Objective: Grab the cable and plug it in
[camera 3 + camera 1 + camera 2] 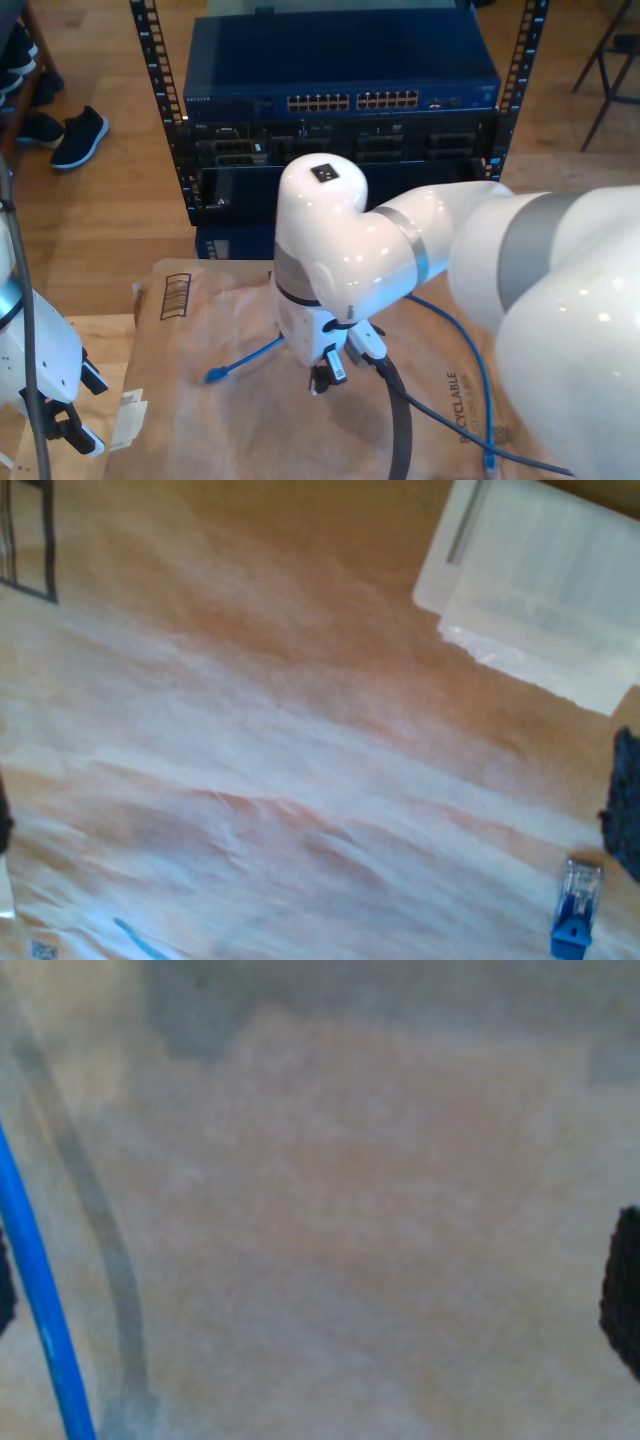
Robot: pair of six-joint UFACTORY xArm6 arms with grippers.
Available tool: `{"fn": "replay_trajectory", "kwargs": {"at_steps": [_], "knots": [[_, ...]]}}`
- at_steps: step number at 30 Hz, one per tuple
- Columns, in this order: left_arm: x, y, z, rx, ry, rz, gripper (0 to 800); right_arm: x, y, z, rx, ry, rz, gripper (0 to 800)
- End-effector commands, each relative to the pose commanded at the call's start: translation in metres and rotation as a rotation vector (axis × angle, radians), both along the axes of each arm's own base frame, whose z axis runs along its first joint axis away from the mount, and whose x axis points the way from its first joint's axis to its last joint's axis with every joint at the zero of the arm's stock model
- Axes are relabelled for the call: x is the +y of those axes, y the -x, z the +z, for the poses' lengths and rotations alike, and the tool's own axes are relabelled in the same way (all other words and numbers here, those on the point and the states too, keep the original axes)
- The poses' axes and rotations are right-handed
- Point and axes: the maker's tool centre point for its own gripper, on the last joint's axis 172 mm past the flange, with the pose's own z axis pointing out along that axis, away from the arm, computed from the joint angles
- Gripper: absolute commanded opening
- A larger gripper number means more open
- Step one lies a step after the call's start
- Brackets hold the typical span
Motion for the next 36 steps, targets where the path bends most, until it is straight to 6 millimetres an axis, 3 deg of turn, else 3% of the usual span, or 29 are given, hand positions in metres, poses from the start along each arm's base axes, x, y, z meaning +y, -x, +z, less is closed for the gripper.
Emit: {"fn": "replay_trajectory", "kwargs": {"at_steps": [7,13,19,22,25,29,31,34,36], "knots": [[-0.002,0.001,-0.001,0.003,0.007,0.002,798,0.016,-0.016,-0.025,0.02,0.019,0.004,791],[-0.002,0.001,-0.002,0.003,0.006,0.002,798,0.031,-0.034,-0.024,0.005,0.004,0.003,774],[-0.003,0.001,-0.002,0.002,0.008,0.003,798,0.033,-0.029,-0.034,0.035,-0.004,-0.017,732],[-0.003,0.001,-0.002,0.002,0.008,0.003,798,0.035,-0.028,-0.036,0.051,-0.016,-0.033,640],[-0.003,0.001,-0.001,0.002,0.008,0.002,798,0.036,-0.025,-0.037,0.065,-0.027,-0.052,474],[-0.003,0.001,-0.001,0.003,0.009,0.002,798,0.042,-0.021,-0.036,0.095,-0.064,-0.092,176],[-0.003,0.001,-0.001,0.003,0.009,0.002,798,0.045,-0.032,-0.032,0.062,-0.088,-0.109,21],[-0.002,-0.001,0.001,-0.004,0.006,0.002,798,0.04,-0.04,-0.025,0.042,-0.102,-0.129,1],[-0.005,-0.006,0.006,-0.017,0.019,0.011,798,0.024,-0.047,-0.006,0.032,-0.118,-0.192,1]]}}
